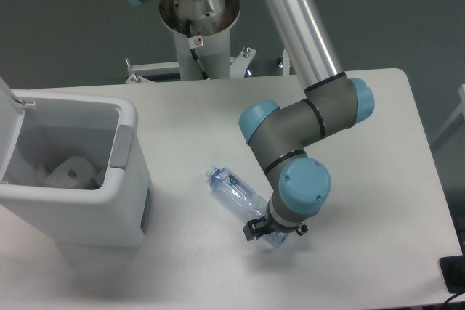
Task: Place the trash in the trash can
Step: 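Rotate the wrist and lower the gripper around the bottle's middle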
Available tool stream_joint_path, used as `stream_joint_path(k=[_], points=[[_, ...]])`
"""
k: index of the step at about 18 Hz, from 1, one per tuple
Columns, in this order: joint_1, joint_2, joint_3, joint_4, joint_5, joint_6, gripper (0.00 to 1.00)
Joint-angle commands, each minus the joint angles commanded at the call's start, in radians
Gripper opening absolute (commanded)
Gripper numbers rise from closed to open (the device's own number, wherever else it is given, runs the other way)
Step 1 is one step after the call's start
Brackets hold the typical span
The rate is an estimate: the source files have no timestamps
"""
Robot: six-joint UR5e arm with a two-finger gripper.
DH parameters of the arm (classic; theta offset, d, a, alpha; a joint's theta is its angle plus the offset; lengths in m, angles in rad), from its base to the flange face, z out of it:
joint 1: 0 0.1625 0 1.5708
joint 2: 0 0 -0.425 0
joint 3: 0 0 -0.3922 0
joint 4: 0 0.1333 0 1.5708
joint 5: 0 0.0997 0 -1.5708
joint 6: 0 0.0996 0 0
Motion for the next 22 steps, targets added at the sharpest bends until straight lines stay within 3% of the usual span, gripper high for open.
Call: stream_joint_path(k=[3,5,7,22], points=[[-0.002,-0.006,-0.002,-0.002,0.005,0.0,0.87],[-0.003,-0.008,-0.002,-0.003,0.005,0.0,0.71],[-0.003,-0.012,-0.002,-0.002,0.005,0.0,0.62],[-0.003,-0.002,0.017,0.008,-0.009,0.003,0.57]])
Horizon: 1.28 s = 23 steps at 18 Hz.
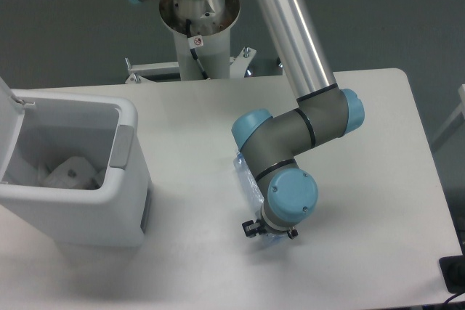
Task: Place the trash in the trash can
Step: 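Rotate the wrist and lower the gripper around the bottle's middle, then close the gripper on the bottle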
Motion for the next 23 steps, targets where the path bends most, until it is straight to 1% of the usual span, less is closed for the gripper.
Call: stream_joint_path(k=[3,9,12,15,18,20,21,23], points=[[0.0,0.012,0.005,0.002,0.0,0.008,0.57],[0.006,0.026,0.069,0.002,-0.052,0.014,0.57],[0.009,0.037,0.08,0.005,-0.072,0.014,0.57],[0.012,0.074,0.092,0.06,-0.133,0.014,0.57],[0.014,0.112,0.101,0.115,-0.163,0.014,0.57],[0.017,0.143,0.124,0.143,-0.241,0.003,0.55],[0.02,0.158,0.129,0.153,-0.267,0.003,0.55],[0.02,0.19,0.129,0.195,-0.314,0.002,0.55]])
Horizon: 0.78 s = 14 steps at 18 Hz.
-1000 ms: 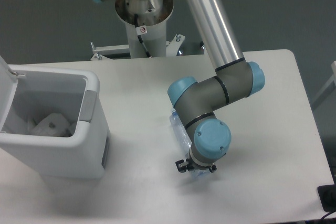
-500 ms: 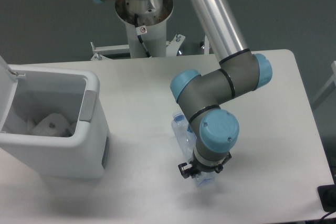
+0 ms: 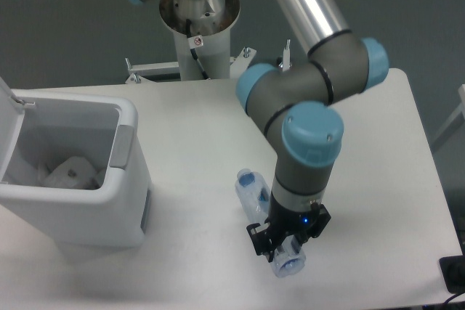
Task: Place the trash in the trash can
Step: 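Close the gripper on the bottle, then lift the bottle, carry it into the white bin and release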
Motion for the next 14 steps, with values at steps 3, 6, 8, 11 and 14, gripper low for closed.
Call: stream_joint_path(k=[3,6,8,11,14], points=[[0.0,0.061,0.003,0.075,-0.116,-0.02,0.55],[0.003,0.083,0.031,0.082,-0.195,-0.02,0.55],[0.006,0.092,0.043,0.083,-0.248,-0.017,0.55],[0.008,0.109,0.064,0.101,-0.316,-0.02,0.55],[0.005,0.124,0.067,0.121,-0.39,-0.018,0.55]])
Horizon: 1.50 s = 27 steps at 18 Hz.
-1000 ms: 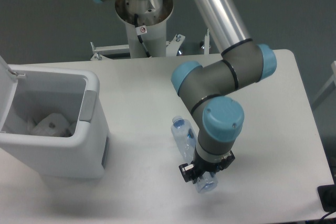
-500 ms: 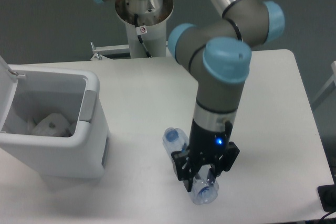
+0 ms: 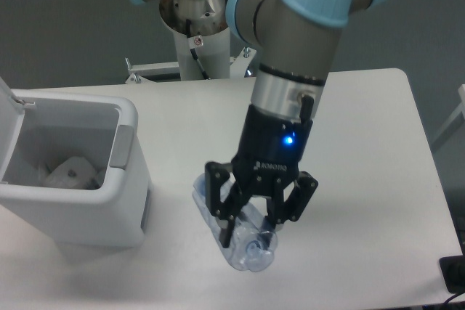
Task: Place the trash in the trash can
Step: 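Lift the bottle, carry it into the white bin and release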
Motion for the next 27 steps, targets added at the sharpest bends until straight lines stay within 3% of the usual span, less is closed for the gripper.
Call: stream_joint_path(k=[4,9,13,18,20,21,22,23,27], points=[[-0.02,0.021,-0.015,0.0,-0.104,-0.005,0.55],[-0.09,0.063,-0.064,0.0,-0.109,-0.021,0.55],[-0.169,0.11,-0.153,0.003,-0.105,-0.009,0.55],[-0.221,0.107,-0.208,0.008,-0.097,0.044,0.56],[-0.236,0.112,-0.254,0.009,-0.095,0.121,0.64],[-0.236,0.114,-0.265,0.014,-0.095,0.135,0.72],[-0.236,0.117,-0.27,0.012,-0.095,0.152,0.88],[-0.236,0.121,-0.273,0.012,-0.091,0.161,0.95],[-0.236,0.127,-0.279,0.009,-0.059,0.16,1.0]])
